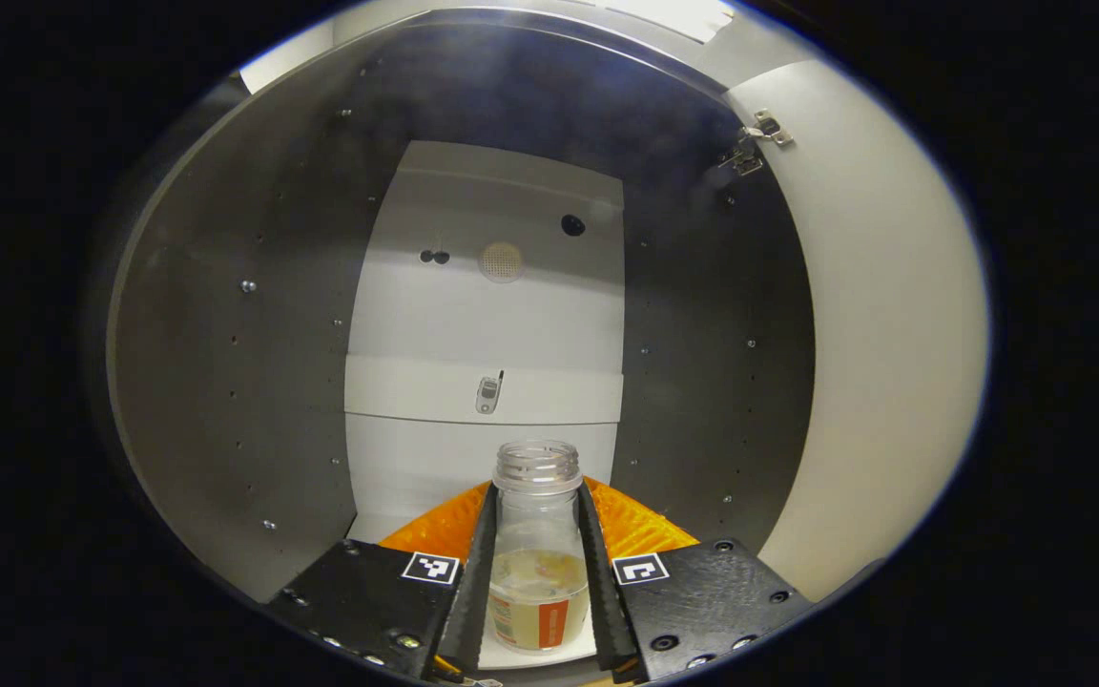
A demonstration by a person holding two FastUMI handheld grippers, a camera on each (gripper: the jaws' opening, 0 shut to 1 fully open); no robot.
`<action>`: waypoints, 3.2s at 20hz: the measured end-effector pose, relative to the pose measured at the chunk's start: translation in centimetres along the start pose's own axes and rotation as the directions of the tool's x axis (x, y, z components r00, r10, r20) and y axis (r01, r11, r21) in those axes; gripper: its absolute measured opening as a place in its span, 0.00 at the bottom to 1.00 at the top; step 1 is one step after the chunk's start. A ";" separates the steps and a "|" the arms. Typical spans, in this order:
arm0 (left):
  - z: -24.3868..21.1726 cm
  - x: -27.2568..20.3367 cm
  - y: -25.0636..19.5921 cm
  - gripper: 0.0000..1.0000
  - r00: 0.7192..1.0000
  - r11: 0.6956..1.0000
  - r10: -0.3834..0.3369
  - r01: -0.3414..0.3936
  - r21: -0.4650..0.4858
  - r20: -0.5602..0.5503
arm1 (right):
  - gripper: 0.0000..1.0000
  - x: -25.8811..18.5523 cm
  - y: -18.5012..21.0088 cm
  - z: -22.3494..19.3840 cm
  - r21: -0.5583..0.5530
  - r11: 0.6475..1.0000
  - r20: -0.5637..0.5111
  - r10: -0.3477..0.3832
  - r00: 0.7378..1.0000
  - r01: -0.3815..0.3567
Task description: Open the cabinet door with the right hand, grasp the bottle in the cabinet with the left hand and place it on the coaster, then close the cabinet door with the right hand.
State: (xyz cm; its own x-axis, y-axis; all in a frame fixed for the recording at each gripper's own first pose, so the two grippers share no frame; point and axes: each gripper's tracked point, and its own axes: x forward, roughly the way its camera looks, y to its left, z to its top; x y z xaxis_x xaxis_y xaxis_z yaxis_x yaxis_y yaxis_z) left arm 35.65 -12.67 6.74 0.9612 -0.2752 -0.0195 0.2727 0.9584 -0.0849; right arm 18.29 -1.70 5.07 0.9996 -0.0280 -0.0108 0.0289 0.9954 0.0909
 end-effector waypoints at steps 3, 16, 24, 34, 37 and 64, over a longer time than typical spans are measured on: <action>1.4 -2.6 0.5 0.44 1.000 1.000 -0.011 0.011 -0.015 0.029 | 0.94 0.0 0.4 0.0 -0.008 1.000 0.002 0.002 1.000 -0.002; -1.5 -21.7 8.9 0.43 0.972 0.966 0.195 -0.214 0.145 0.131 | 0.94 -0.9 1.7 2.8 0.005 0.999 0.051 0.047 0.998 -0.047; -12.0 -29.7 9.4 0.43 0.937 0.917 0.338 -0.350 0.192 0.093 | 0.94 -1.9 0.7 6.6 0.051 0.999 0.117 0.010 0.993 -0.016; -25.5 -32.9 10.2 0.44 0.883 0.828 0.466 -0.456 0.327 0.051 | 0.94 -4.4 0.5 9.9 -0.008 0.996 0.141 -0.083 0.986 0.085; -26.4 -32.9 10.3 0.44 0.885 0.828 0.461 -0.457 0.325 0.070 | 0.94 -5.0 0.9 10.1 0.008 0.995 0.137 -0.104 0.985 0.104; -27.1 -35.0 13.4 0.97 0.868 0.862 0.496 -0.489 0.135 -0.022 | 0.94 -3.4 1.5 7.6 -0.020 0.993 0.060 -0.115 0.992 0.116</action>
State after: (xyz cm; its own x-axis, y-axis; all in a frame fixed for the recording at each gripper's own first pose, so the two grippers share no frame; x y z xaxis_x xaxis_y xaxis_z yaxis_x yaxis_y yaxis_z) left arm 4.49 7.78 -20.74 0.9687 0.2345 -0.0812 -0.2291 0.9708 0.0710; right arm 14.96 -0.82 12.80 0.9883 -0.1473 0.0383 0.1444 0.9871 0.0691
